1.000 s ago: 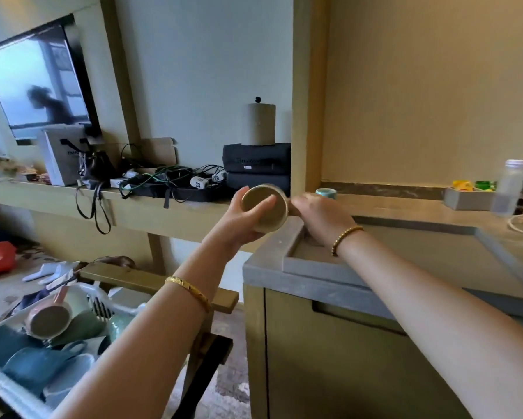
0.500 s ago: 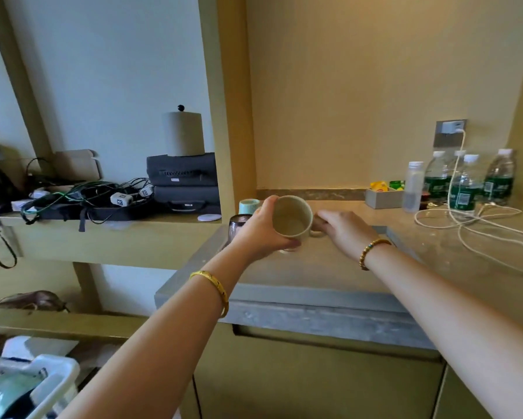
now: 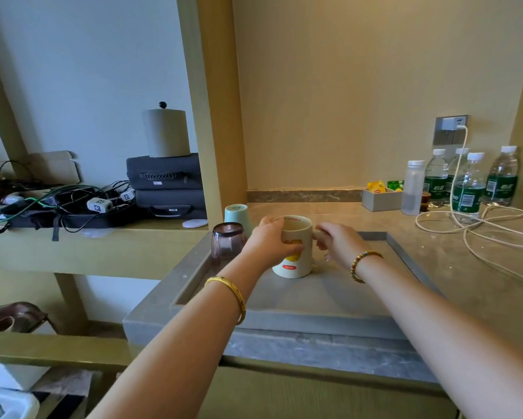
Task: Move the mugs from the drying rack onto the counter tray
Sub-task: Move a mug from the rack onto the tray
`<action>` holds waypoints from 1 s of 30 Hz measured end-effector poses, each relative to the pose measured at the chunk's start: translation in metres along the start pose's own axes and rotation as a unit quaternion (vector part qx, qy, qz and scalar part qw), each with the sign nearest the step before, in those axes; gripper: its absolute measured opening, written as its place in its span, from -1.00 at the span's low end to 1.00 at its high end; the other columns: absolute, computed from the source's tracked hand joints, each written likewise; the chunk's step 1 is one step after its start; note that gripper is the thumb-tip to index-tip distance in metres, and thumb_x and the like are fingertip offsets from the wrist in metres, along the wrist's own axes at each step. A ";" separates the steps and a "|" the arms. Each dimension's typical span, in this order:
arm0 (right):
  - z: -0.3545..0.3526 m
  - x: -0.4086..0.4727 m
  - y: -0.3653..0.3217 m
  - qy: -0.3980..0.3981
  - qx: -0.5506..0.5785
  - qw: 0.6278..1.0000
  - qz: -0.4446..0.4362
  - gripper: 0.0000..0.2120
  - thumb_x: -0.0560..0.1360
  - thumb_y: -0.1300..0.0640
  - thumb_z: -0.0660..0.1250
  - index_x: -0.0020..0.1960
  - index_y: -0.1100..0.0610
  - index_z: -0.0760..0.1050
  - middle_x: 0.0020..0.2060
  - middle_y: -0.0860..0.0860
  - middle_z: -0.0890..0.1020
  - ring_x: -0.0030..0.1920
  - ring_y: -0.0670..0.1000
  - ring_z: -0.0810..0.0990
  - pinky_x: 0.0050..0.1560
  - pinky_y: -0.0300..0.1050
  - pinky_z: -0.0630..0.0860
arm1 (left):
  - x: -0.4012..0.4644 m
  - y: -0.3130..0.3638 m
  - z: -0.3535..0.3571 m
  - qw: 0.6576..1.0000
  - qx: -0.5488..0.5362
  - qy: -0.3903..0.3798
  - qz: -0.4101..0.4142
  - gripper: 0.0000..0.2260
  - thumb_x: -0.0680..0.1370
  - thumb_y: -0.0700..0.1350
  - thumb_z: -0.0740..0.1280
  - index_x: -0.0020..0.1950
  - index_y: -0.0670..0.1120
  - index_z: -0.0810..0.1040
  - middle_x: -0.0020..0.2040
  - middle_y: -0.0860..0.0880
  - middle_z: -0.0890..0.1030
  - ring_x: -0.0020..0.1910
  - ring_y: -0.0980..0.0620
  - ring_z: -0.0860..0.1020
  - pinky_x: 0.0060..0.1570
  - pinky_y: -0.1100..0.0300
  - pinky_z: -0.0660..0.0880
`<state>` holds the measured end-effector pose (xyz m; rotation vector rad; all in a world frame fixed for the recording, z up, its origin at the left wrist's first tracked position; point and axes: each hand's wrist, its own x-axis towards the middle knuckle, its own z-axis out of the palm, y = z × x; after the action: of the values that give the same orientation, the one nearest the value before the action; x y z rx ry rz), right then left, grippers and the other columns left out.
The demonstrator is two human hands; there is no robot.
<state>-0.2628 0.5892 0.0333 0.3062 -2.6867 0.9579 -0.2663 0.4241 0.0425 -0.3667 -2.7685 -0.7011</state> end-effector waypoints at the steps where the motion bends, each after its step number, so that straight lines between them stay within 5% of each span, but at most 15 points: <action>1: 0.003 0.003 0.002 0.010 -0.008 1.000 0.003 -0.75 0.61 0.07 0.11 0.08 0.16 0.51 -0.08 0.11 0.59 -0.04 0.12 0.56 0.01 0.06 0.56 | 0.004 0.000 0.003 1.000 0.013 0.003 -0.005 -0.33 0.46 0.12 0.37 0.47 -0.06 0.20 0.44 -0.11 0.26 0.33 -0.09 0.36 0.25 0.06 0.41; 6: 0.015 0.025 0.005 0.052 -0.109 0.991 0.054 -0.61 0.57 0.32 0.09 0.37 0.12 0.35 0.21 0.15 0.56 0.17 0.17 0.54 0.15 0.03 0.51 | 0.024 0.000 0.012 0.999 0.051 0.003 -0.019 -0.27 0.50 0.10 0.33 0.52 -0.07 0.03 0.52 -0.12 0.11 0.44 -0.14 0.25 0.32 -0.04 0.38; 14: 0.022 0.042 0.016 0.072 -0.102 0.990 0.064 -0.76 0.57 0.28 0.13 0.19 0.15 0.44 0.03 0.15 0.61 -0.01 0.14 0.57 -0.08 -0.08 0.48 | 0.033 -0.011 0.024 0.984 -0.161 0.045 -0.069 -0.08 0.41 0.02 0.46 0.52 0.02 -0.13 0.43 -0.10 0.30 0.35 -0.11 0.37 0.21 0.02 0.45; 19: 0.014 0.039 0.017 0.053 -0.047 0.994 0.088 -0.81 0.58 0.26 0.11 0.13 0.18 0.43 0.01 0.19 0.60 -0.06 0.15 0.59 -0.11 -0.03 0.57 | 0.028 -0.011 0.024 0.982 -0.186 0.017 -0.038 -0.10 0.42 -0.05 0.46 0.52 0.01 -0.13 0.41 -0.09 0.34 0.32 -0.08 0.41 0.15 0.11 0.45; 23: -0.001 0.035 0.012 -0.031 0.090 0.980 0.172 -0.80 0.55 0.29 0.22 0.16 0.18 0.38 0.11 0.19 0.57 -0.20 0.16 0.66 -0.55 -0.16 0.53 | 0.017 -0.007 0.014 0.990 -0.111 -0.071 0.038 0.03 0.36 -0.02 0.51 0.53 0.00 -0.21 0.47 -0.11 0.17 0.39 -0.07 0.29 0.32 0.10 0.31; 25: -0.004 0.031 0.011 -0.052 0.146 0.968 0.197 -0.74 0.56 0.32 0.16 0.24 0.20 0.35 0.03 0.17 0.55 -0.33 0.12 0.62 -0.58 -0.17 0.54 | 0.009 -0.008 0.011 0.990 -0.078 -0.097 0.065 0.07 0.36 -0.03 0.51 0.50 0.07 -0.30 0.50 -0.07 0.04 0.43 -0.05 0.21 0.34 0.14 0.24; 30: -0.010 0.028 0.010 -0.057 0.237 0.936 0.252 -0.67 0.57 0.33 -0.01 0.25 0.24 0.41 -0.31 0.10 0.47 -0.64 -0.02 0.50 -0.67 -0.30 0.42 | -0.006 -0.010 -0.005 0.986 -0.087 0.057 0.128 0.01 0.33 -0.08 0.54 0.51 0.14 -0.13 0.47 -0.07 0.21 0.40 -0.05 0.27 0.31 0.06 0.28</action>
<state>-0.2903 0.6005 0.0438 -0.2691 -2.6492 1.7927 -0.2624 0.4118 0.0410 -0.6813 -2.4984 -0.8688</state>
